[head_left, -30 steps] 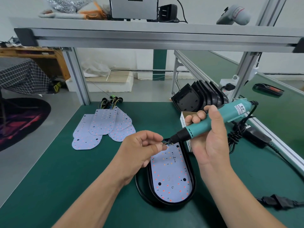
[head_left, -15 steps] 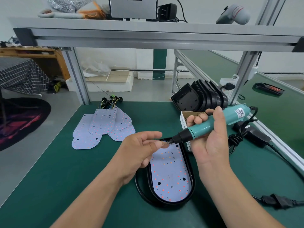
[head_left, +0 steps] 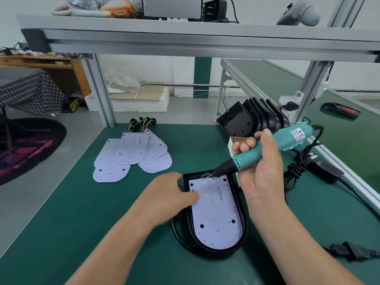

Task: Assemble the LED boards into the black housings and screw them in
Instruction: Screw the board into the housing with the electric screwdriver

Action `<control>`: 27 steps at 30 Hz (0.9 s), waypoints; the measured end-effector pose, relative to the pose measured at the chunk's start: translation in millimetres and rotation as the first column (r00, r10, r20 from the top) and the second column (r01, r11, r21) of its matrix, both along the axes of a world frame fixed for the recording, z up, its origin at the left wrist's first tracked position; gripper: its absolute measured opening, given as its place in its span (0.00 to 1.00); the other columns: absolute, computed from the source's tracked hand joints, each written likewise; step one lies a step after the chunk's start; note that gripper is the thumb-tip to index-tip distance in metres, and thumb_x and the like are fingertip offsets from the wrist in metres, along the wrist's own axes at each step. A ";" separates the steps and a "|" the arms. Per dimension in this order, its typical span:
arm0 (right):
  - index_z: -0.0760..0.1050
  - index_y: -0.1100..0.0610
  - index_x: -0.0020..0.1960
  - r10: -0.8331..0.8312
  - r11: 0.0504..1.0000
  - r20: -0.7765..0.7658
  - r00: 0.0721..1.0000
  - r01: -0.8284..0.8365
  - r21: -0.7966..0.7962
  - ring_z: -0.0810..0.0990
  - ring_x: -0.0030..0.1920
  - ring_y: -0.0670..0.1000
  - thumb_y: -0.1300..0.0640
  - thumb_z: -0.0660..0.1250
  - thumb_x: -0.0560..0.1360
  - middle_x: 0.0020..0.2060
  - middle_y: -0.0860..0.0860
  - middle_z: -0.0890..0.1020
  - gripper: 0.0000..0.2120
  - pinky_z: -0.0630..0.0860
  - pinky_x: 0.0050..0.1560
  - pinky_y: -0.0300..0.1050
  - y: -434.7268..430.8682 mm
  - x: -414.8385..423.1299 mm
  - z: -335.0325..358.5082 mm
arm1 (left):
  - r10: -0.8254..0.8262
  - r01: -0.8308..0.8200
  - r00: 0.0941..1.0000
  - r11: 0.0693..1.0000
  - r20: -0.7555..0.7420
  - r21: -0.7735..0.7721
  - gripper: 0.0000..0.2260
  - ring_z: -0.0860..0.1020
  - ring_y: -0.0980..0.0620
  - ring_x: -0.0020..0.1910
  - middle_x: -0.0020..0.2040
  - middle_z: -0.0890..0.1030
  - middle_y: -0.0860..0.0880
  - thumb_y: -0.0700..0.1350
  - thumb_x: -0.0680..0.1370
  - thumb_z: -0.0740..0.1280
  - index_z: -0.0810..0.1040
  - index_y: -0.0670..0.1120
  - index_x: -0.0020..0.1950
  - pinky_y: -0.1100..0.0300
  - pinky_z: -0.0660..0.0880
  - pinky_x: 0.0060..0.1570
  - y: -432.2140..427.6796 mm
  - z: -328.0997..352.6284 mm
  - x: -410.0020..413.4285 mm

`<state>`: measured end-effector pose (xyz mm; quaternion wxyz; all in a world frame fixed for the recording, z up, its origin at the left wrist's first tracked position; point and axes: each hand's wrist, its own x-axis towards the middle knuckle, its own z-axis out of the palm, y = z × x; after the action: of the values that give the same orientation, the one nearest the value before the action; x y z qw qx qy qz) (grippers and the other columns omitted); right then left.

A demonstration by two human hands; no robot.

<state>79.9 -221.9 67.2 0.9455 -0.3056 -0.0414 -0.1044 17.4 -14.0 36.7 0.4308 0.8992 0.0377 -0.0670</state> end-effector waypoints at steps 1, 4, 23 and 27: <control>0.76 0.56 0.48 0.000 1.000 -0.001 1.000 0.000 -0.014 0.74 0.34 0.50 0.54 0.69 0.83 0.35 0.51 0.74 0.08 0.80 0.49 0.49 1.7 0.7 -0.4 | -0.024 0.024 1.000 0.999 0.005 -0.028 0.14 0.72 0.60 0.27 0.30 0.77 0.60 0.59 0.69 0.73 0.83 0.55 0.50 0.66 0.67 0.28 -2.4 -0.4 -1.3; 0.77 0.56 0.47 -0.009 0.997 0.001 1.000 0.009 -0.074 0.73 0.35 0.51 0.57 0.69 0.83 0.36 0.52 0.74 0.06 0.80 0.48 0.50 3.9 3.2 -2.6 | -0.041 0.042 0.999 0.997 0.011 -0.071 0.12 0.73 0.62 0.25 0.29 0.77 0.64 0.55 0.70 0.74 0.80 0.57 0.52 0.70 0.64 0.24 -11.9 -4.1 -4.6; 0.74 0.54 0.47 0.125 0.940 0.120 0.985 -0.079 -0.332 0.73 0.35 0.52 0.58 0.68 0.82 0.36 0.52 0.72 0.06 0.80 0.52 0.51 7.7 0.9 -3.3 | 0.010 -0.025 0.998 0.974 -0.067 -0.224 0.24 0.87 0.47 0.46 0.46 0.87 0.52 0.52 0.67 0.73 0.71 0.61 0.61 0.40 0.84 0.51 -22.7 -10.5 -3.6; 0.75 0.54 0.46 0.136 0.927 0.130 0.982 -0.080 -0.366 0.72 0.35 0.52 0.58 0.68 0.81 0.36 0.52 0.72 0.06 0.81 0.52 0.51 10.4 -1.4 -1.0 | 0.010 -0.025 0.998 0.972 -0.065 -0.236 0.24 0.87 0.46 0.46 0.45 0.87 0.52 0.51 0.67 0.73 0.71 0.61 0.61 0.40 0.84 0.51 -23.7 -10.0 -3.9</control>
<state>78.5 -211.5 66.2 0.8722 -0.4613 -0.1490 -0.0659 13.5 -37.7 26.7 0.5339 0.8386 0.0510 -0.0957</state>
